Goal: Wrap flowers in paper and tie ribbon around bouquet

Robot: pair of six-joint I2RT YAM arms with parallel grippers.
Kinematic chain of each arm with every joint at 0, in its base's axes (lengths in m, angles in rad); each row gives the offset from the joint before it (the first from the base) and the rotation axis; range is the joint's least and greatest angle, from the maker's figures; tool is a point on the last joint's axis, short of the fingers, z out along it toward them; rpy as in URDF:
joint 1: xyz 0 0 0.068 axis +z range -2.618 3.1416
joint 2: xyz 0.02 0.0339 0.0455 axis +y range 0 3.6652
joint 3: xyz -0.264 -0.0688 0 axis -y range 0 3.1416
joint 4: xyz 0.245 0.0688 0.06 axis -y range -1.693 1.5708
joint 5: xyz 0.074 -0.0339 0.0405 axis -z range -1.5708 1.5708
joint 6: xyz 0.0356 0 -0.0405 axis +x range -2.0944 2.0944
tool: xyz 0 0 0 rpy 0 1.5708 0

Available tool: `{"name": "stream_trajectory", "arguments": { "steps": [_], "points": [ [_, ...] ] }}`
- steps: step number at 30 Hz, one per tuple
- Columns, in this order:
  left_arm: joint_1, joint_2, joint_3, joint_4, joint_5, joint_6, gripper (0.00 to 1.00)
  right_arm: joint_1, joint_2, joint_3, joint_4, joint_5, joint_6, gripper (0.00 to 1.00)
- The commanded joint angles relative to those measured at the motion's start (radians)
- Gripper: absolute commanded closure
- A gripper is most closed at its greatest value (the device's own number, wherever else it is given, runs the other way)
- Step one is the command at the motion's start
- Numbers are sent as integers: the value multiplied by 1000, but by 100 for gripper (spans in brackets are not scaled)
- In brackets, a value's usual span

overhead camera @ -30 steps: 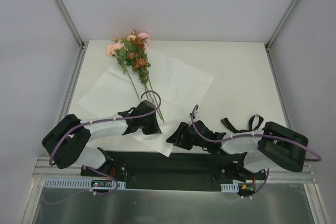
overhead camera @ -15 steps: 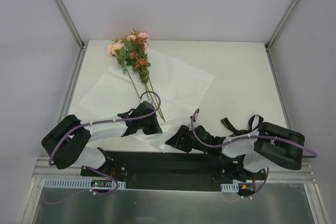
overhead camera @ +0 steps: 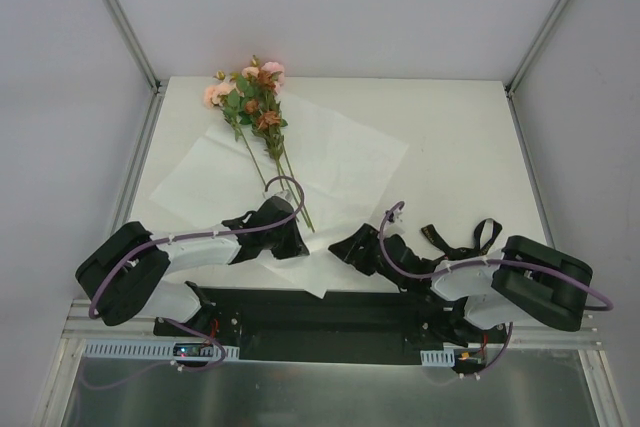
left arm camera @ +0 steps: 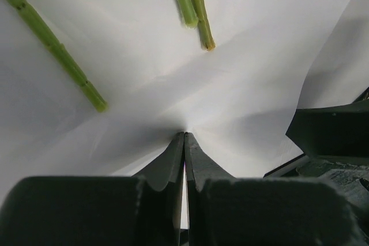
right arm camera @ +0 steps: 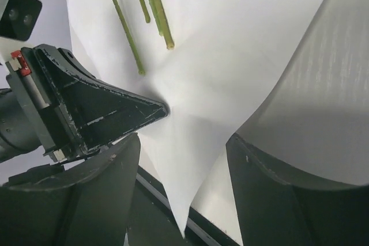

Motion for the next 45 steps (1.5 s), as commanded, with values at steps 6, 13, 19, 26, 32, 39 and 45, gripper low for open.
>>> {"name": "stream_trajectory", "arguments": {
  "steps": [6, 13, 19, 26, 32, 39, 45],
  "points": [
    [-15, -5, -34, -79, -52, 3, 100, 63, -5, 25, 14, -23, -7, 38],
    [-16, -31, -16, -92, -72, 29, 100, 93, 22, 6, 31, -16, 6, 40],
    [-16, -91, 16, -126, -72, 59, 100, 97, 89, 32, 148, -82, 6, 52],
    [-16, -307, 27, -210, -107, 128, 71, 35, 109, 77, 215, -140, 26, 93],
    [-15, -620, -31, -330, -130, 156, 51, -46, 133, 133, 168, -228, 132, 98],
    [-15, -899, -92, -421, -110, 125, 53, -175, 222, 291, 116, -417, 184, 99],
    [-15, -917, -85, -474, -141, 118, 64, -232, 289, 531, -168, -542, 39, 98]
  ]
}}
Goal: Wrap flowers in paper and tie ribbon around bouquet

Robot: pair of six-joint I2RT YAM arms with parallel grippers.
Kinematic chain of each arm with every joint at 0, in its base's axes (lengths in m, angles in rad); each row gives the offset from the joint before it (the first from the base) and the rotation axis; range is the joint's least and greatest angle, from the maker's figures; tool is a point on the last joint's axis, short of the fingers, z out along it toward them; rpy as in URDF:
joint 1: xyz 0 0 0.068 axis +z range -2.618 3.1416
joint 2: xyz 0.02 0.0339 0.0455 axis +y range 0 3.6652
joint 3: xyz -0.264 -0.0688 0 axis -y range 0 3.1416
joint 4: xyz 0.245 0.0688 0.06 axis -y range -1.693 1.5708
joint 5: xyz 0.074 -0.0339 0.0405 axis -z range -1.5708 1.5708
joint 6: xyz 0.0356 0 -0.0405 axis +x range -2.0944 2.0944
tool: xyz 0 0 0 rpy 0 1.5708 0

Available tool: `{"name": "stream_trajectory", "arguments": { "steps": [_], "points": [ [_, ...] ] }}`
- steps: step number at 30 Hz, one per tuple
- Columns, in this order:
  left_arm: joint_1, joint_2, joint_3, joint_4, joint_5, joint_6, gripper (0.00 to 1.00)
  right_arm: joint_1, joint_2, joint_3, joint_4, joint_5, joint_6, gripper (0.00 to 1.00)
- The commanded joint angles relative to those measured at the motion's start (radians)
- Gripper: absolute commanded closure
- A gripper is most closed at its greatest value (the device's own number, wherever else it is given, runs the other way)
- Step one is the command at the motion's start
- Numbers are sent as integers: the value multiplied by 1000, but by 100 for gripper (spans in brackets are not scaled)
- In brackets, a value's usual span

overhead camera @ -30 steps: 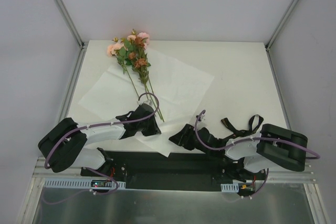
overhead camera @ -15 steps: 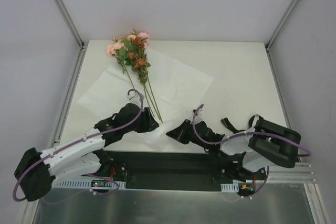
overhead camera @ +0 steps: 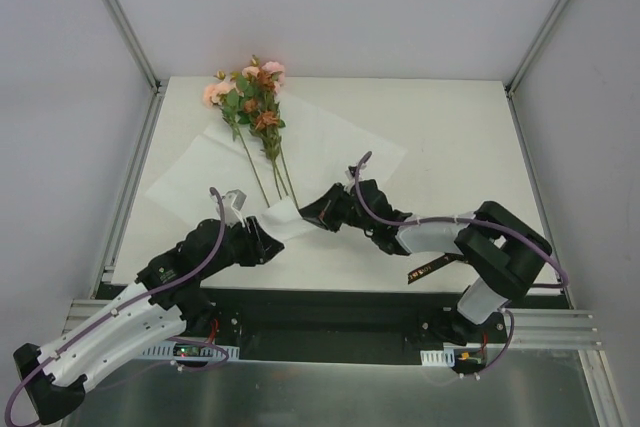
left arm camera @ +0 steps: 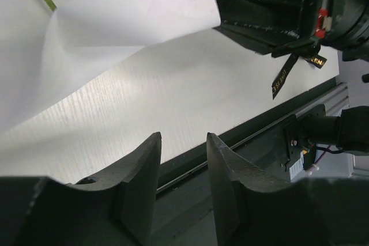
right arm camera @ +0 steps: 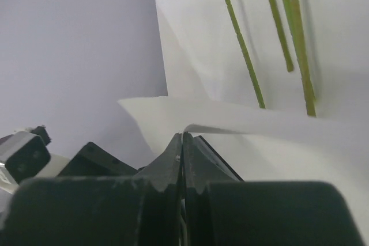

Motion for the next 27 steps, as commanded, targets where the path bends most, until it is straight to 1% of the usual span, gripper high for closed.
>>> {"name": "stream_trajectory", "arguments": {
  "steps": [1, 2, 4, 5, 11, 15, 18, 21, 24, 25, 27],
  "points": [
    [-8, 7, 2, -61, -62, -10, 65, -31, 42, 161, -193, -127, -100, 98],
    [-10, 11, 2, -69, -70, -16, 67, -37, 55, 231, -303, -159, -173, 98],
    [-10, 24, -7, -69, -89, -30, 67, -43, 101, 290, -387, -190, -218, 97],
    [-8, 33, -8, -70, -97, -36, 67, -48, 114, 311, -389, -210, -231, 98],
    [-8, 148, 27, -67, -158, -36, 68, -86, 173, 331, -398, -221, -261, 97],
    [-7, 257, 59, -56, -200, -36, 69, -109, 219, 376, -395, -264, -290, 97],
    [10, 345, 108, -52, -203, -10, 70, -126, 239, 397, -395, -284, -300, 96],
    [56, 414, 140, -27, -183, 0, 73, -138, 274, 429, -396, -314, -309, 94],
    [116, 463, 142, 54, -104, 25, 76, -144, 312, 468, -396, -342, -315, 91],
    [168, 478, 140, 77, -37, 37, 77, -150, 320, 472, -395, -348, -317, 90],
    [215, 529, 142, 137, 13, 50, 81, -152, 337, 485, -395, -356, -321, 89]
  ]
}}
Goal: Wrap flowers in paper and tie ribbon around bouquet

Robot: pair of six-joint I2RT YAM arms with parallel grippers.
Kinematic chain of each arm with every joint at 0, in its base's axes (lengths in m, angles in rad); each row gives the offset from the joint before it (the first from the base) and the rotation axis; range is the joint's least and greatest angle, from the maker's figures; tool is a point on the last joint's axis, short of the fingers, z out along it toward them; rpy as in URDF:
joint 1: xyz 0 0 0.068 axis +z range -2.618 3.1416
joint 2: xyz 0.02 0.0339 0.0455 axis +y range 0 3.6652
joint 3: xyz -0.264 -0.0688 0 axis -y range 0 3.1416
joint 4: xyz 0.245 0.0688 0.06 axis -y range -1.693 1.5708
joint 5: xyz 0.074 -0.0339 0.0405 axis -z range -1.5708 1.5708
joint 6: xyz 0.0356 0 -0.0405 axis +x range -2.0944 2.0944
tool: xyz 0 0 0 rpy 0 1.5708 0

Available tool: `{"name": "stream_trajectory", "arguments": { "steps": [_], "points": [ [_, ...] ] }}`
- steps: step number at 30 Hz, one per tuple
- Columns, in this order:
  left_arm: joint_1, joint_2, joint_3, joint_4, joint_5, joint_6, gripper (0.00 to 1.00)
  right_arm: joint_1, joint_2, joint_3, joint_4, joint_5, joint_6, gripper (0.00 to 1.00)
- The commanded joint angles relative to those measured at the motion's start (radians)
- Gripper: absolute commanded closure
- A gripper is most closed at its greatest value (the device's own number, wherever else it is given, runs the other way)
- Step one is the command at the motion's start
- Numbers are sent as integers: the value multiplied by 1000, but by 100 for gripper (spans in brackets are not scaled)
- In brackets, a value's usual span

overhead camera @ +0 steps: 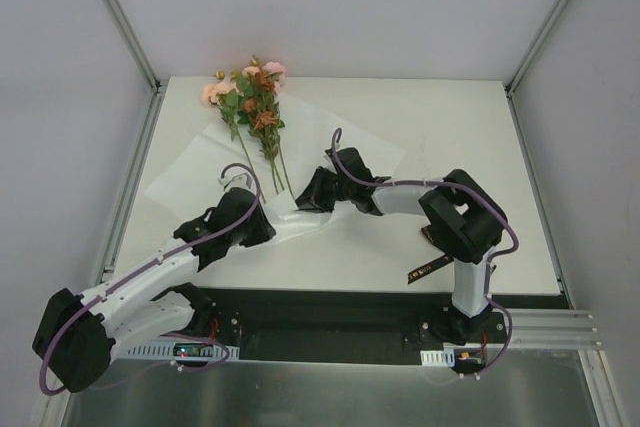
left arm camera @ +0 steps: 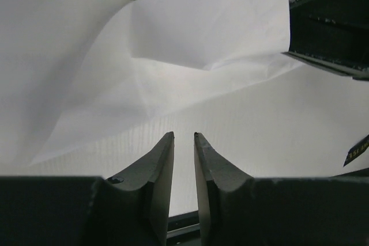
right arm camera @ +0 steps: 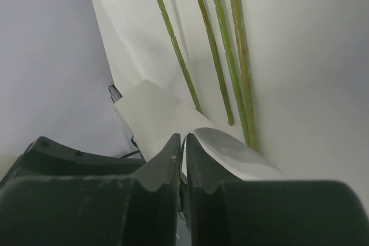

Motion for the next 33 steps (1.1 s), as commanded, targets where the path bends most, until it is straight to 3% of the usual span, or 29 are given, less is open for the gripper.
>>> {"name": "stream_trajectory", "arguments": {
  "steps": [1, 6, 11, 15, 16, 22, 29, 32, 33],
  "points": [
    [124, 88, 37, 135, 160, 68, 82, -12, 39, 55, 1, -61, -34, 88],
    [170, 245, 92, 217, 259, 111, 89, -32, 54, 65, 1, -90, -74, 80],
    [171, 312, 95, 272, 274, 108, 90, -52, 13, 70, -5, -126, -164, 54],
    [199, 342, 74, 296, 266, 110, 89, -69, -79, 75, -109, -151, -302, 45],
    [207, 349, 70, 298, 266, 111, 90, -72, -102, 73, -206, -142, -397, 40],
    [263, 394, 64, 298, 256, 163, 90, -75, -309, 13, -408, -74, -612, 30],
    [296, 421, 78, 329, 347, 183, 93, -66, -305, -88, -316, -108, -629, 31],
    [296, 430, 70, 388, 503, 173, 84, -67, -251, -111, -261, -88, -603, 49],
    [296, 438, 72, 407, 536, 162, 82, -67, -239, -116, -238, -85, -594, 61]
  ]
}}
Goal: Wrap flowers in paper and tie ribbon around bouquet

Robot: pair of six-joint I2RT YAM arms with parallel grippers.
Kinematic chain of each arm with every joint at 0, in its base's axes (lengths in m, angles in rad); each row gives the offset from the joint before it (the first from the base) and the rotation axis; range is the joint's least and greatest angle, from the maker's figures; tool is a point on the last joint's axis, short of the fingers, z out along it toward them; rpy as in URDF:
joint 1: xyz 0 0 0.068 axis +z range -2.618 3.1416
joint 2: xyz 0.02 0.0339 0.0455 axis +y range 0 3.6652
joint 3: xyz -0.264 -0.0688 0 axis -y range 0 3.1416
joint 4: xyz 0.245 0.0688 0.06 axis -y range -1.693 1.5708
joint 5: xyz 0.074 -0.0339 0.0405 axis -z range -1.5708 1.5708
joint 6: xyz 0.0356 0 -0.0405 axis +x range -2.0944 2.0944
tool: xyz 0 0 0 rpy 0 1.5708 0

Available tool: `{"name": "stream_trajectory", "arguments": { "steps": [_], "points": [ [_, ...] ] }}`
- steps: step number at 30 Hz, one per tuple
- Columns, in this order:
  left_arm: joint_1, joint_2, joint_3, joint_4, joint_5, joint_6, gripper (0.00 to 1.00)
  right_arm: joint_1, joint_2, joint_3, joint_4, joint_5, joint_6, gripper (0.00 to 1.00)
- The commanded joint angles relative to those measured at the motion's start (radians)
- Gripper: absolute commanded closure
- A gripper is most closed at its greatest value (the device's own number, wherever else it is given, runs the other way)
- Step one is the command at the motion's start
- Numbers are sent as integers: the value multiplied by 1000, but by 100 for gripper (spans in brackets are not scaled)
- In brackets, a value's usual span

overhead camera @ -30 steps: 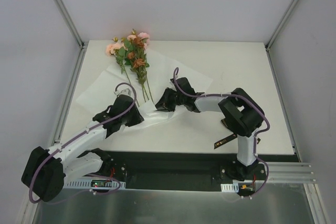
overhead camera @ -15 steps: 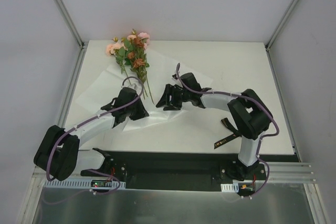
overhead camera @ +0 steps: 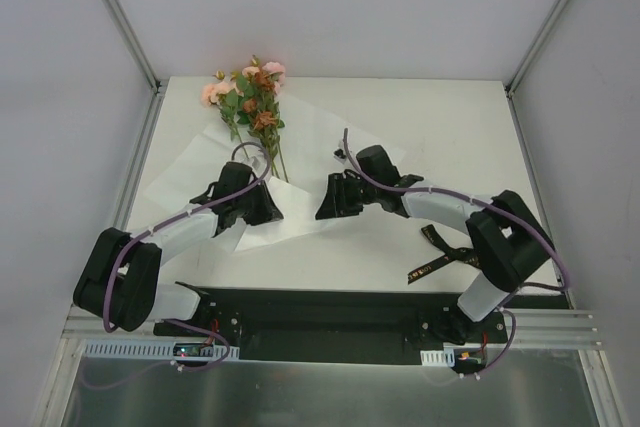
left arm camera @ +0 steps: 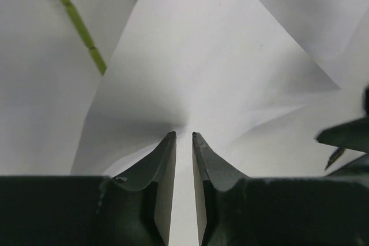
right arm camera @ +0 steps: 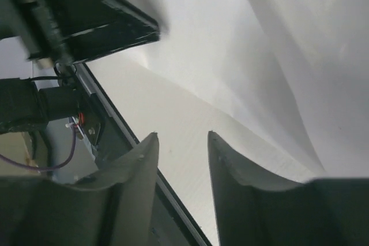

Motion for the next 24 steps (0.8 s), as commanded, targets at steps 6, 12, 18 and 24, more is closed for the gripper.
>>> {"name": "stream_trajectory", "arguments": {
  "steps": [6, 12, 18, 24],
  "points": [
    [5, -1, -32, 85, 146, -27, 85, 2, 110, -42, 122, 58, 8, 74],
    [13, 106, -1, 73, 98, -38, 99, -26, 133, -78, 149, 112, 2, 78],
    [15, 195, 27, 73, 75, -23, 100, -80, 150, -140, 141, 163, 13, 83],
    [16, 195, -1, 73, 54, -17, 100, -139, 60, -247, 98, 272, -12, 84]
  ]
}}
